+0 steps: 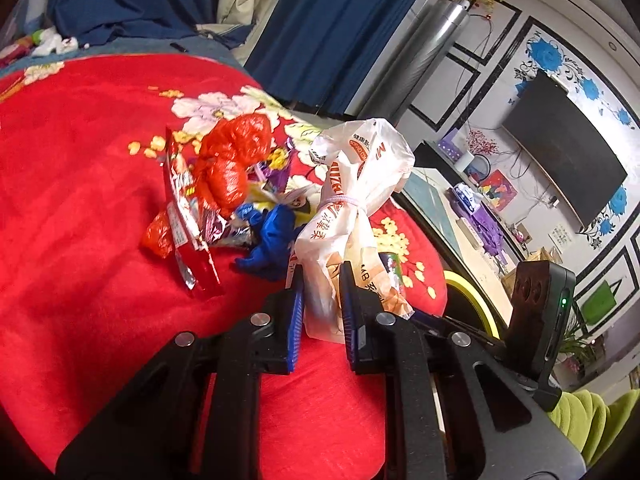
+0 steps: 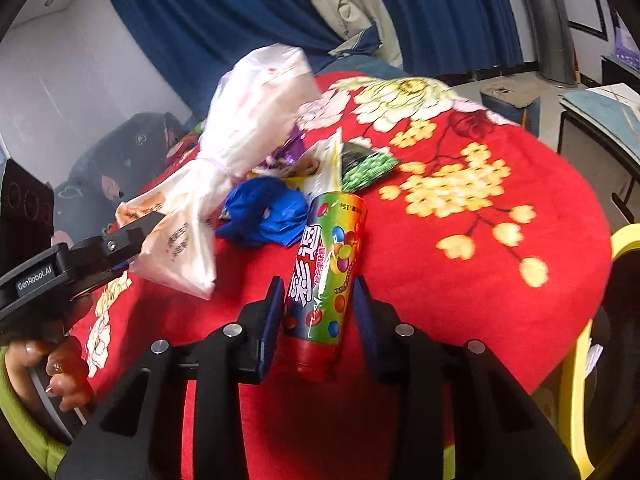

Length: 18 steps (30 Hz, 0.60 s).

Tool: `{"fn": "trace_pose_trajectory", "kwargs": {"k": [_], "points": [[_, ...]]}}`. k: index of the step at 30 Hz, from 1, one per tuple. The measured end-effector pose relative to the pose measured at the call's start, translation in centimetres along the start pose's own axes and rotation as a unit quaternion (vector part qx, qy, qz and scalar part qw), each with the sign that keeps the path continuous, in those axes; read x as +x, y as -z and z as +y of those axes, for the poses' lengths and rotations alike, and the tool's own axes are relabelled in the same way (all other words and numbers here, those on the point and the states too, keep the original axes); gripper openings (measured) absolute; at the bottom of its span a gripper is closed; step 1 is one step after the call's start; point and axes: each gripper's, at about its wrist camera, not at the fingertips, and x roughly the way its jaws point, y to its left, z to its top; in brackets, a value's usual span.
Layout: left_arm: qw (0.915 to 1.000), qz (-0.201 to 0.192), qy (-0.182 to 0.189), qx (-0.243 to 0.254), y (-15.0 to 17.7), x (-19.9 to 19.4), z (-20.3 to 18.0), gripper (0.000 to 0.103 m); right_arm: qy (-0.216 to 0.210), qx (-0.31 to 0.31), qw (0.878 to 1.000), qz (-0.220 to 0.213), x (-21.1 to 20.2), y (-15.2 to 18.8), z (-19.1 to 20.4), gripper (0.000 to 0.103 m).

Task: Collect trash
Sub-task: 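Close the right gripper around the colourful candy tube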

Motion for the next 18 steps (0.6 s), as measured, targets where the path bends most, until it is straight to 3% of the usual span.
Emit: {"fn": "trace_pose_trajectory", "kwargs": {"k": [18], "points": [[0.9982, -0.012, 0.025, 0.053, 0.2, -0.3, -3.5, 0.011, 0.025, 0.036, 0.996, -0.076, -6.0, -1.8, -3.1, 0.032]]}}
